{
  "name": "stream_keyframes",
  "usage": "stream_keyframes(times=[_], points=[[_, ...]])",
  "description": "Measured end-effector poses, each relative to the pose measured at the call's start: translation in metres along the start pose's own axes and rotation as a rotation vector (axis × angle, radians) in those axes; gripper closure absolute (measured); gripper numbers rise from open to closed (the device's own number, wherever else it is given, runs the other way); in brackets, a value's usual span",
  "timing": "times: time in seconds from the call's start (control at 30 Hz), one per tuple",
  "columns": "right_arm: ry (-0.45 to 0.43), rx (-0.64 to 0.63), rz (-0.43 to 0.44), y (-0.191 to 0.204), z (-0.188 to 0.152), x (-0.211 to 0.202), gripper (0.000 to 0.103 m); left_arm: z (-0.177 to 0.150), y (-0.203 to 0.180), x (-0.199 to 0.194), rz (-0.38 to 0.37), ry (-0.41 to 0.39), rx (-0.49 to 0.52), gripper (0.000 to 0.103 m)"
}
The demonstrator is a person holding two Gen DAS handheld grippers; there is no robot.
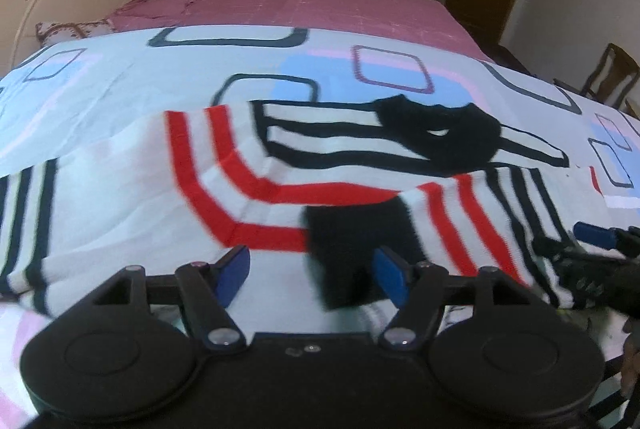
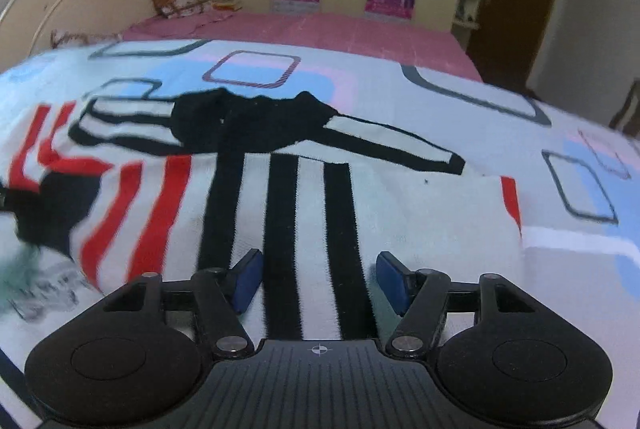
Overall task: Fold small clothes
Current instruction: 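Move the left tool to the black cuff of the other sleeve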
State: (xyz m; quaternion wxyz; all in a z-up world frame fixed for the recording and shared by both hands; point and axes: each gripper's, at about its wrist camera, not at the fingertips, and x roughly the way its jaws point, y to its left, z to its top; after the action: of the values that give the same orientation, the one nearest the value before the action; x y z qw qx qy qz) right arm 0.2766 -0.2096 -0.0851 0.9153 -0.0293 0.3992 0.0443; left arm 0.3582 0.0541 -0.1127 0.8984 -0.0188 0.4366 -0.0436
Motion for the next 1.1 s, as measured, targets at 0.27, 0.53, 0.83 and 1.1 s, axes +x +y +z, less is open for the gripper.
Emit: stream_keyframes(times=[0.27,0.53,0.83,1.1], points=[[0.020,-0.076,0.000,0.038,0.002,0.000,0.040,-0.009,0.038,-0.016,0.017,0.004,-0.069,0.032],[-0.014,-0.080,0.065,0.080,0.014,0.000,0.040,-0.012,0.080,-0.029,0.065,-0.001,-0.132,0.031],[-0.012,-0.138,0.069,0.115,0.028,0.006,0.040,-0.017,0.127,-0.037,0.113,-0.010,-0.203,0.027],[0.044,-0.129,0.079,0.135,0.022,0.026,0.040,-0.024,0.180,-0.044,0.171,-0.010,-0.285,0.022]])
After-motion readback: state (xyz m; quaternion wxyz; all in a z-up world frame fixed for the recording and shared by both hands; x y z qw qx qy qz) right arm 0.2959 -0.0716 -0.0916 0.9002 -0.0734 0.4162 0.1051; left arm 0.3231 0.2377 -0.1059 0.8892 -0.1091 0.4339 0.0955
